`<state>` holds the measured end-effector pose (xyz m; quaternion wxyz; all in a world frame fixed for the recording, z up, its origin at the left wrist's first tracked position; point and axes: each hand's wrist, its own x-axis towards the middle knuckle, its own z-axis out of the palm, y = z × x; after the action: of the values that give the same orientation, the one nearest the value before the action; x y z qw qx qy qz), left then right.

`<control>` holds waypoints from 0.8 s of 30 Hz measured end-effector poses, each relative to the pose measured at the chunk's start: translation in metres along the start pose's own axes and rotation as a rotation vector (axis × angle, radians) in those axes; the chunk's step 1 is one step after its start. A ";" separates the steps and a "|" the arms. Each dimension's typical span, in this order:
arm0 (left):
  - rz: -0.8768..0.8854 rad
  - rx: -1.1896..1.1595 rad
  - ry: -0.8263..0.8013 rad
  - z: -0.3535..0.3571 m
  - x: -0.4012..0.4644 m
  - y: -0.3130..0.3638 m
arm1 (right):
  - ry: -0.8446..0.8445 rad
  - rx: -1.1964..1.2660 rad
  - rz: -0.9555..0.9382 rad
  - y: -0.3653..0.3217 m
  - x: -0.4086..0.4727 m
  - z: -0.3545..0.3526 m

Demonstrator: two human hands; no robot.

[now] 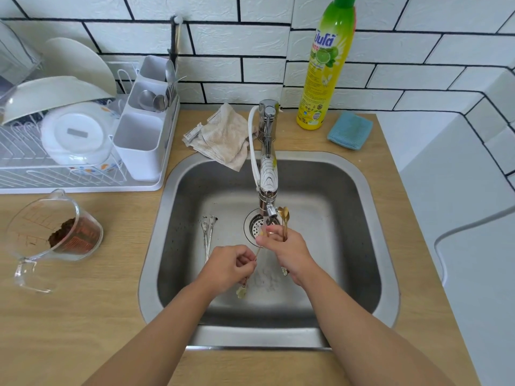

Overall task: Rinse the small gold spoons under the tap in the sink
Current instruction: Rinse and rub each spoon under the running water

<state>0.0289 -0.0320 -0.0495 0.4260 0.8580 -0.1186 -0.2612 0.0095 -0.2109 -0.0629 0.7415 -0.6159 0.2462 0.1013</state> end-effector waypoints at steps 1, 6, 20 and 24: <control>0.011 0.012 -0.011 0.000 0.000 0.000 | 0.007 -0.024 -0.012 0.002 0.001 -0.001; 0.049 0.111 -0.030 0.001 0.002 -0.004 | -0.006 -0.099 0.012 0.000 0.002 -0.003; 0.031 0.172 -0.057 -0.001 0.003 -0.006 | -0.128 -0.111 -0.009 0.006 0.002 -0.003; 0.010 0.046 -0.086 0.001 0.000 -0.002 | 0.000 -0.149 -0.083 0.005 0.001 -0.003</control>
<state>0.0285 -0.0312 -0.0520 0.4019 0.8551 -0.1468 -0.2928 0.0074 -0.2132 -0.0688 0.6972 -0.6790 0.2123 0.0882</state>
